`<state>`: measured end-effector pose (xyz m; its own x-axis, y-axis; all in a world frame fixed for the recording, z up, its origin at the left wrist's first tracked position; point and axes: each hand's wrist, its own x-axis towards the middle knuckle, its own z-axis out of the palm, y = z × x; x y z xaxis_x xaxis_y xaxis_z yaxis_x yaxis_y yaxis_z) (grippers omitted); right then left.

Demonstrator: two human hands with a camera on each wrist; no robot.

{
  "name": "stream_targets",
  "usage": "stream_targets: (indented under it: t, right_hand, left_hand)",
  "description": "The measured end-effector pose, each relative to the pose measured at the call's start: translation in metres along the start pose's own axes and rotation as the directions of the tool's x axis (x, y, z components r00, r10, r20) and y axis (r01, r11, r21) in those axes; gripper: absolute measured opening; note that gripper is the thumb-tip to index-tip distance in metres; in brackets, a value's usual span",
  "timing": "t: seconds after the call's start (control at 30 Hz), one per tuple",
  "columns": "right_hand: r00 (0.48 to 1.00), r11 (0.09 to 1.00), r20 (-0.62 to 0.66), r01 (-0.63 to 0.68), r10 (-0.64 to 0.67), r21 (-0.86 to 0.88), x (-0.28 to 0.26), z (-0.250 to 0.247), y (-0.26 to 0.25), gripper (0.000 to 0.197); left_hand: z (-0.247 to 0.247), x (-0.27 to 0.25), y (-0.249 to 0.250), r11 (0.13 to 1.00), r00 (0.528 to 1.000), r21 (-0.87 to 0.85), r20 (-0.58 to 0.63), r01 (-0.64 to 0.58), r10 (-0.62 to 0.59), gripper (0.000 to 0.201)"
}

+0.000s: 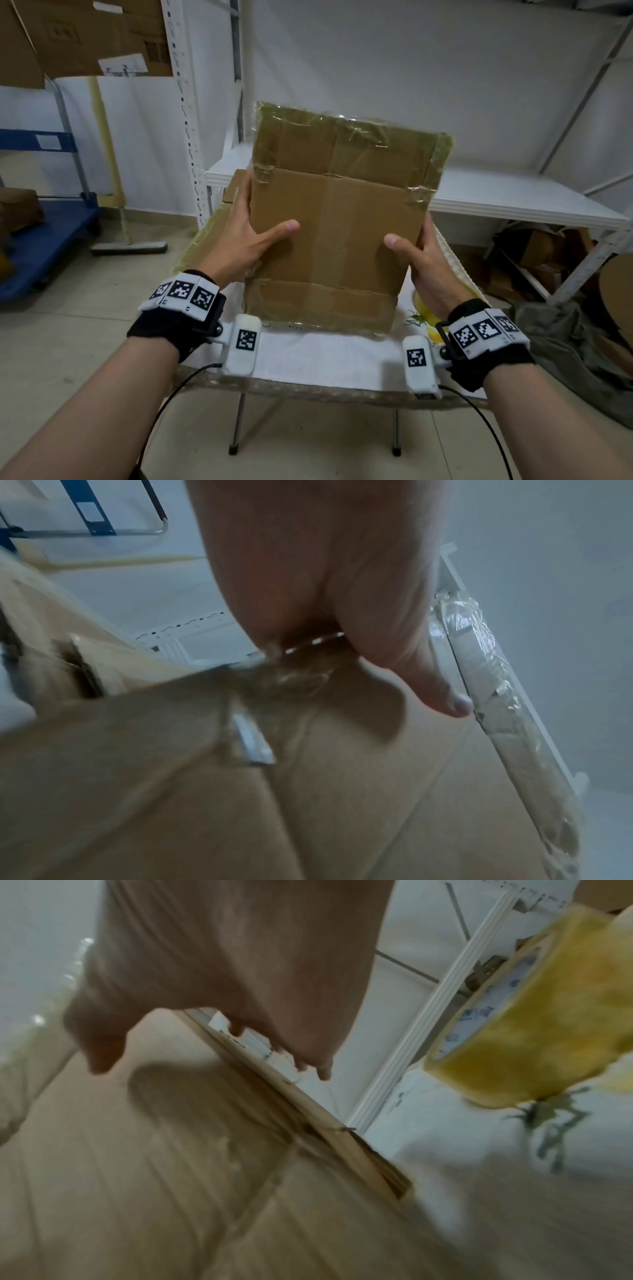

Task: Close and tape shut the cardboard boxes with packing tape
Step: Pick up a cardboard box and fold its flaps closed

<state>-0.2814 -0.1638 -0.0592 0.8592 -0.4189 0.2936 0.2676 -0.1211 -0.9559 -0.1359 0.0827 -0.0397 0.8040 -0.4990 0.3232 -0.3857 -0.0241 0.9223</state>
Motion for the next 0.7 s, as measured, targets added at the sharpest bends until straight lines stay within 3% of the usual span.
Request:
stream_targets:
  t: [0.13,0.27,0.5,0.7]
  right_hand:
    - [0.993,0.997,-0.09,0.075,-0.072,0.031,0.0,0.007,-0.024,0.08]
    - [0.988,0.997,-0.131,0.08,-0.077,0.019,-0.002,0.016,-0.03,0.066]
    - [0.983,0.999,-0.173,0.054,-0.054,-0.002,-0.003,0.02,-0.033,0.108]
    - [0.985,0.998,-0.165,0.055,-0.049,0.029,-0.004,0.021,-0.037,0.083]
  left_hand:
    - [0.001,0.0,0.013,1.0,0.996,-0.005,-0.088,-0.011,0.01,0.103]
    - [0.003,-0.002,0.019,0.997,0.99,-0.069,-0.141,-0.041,0.031,0.094]
    - [0.002,-0.002,0.021,0.992,0.984,-0.094,-0.169,-0.08,0.063,0.074]
    - [0.005,0.003,0.022,0.983,0.988,-0.152,-0.137,-0.098,0.077,0.06]
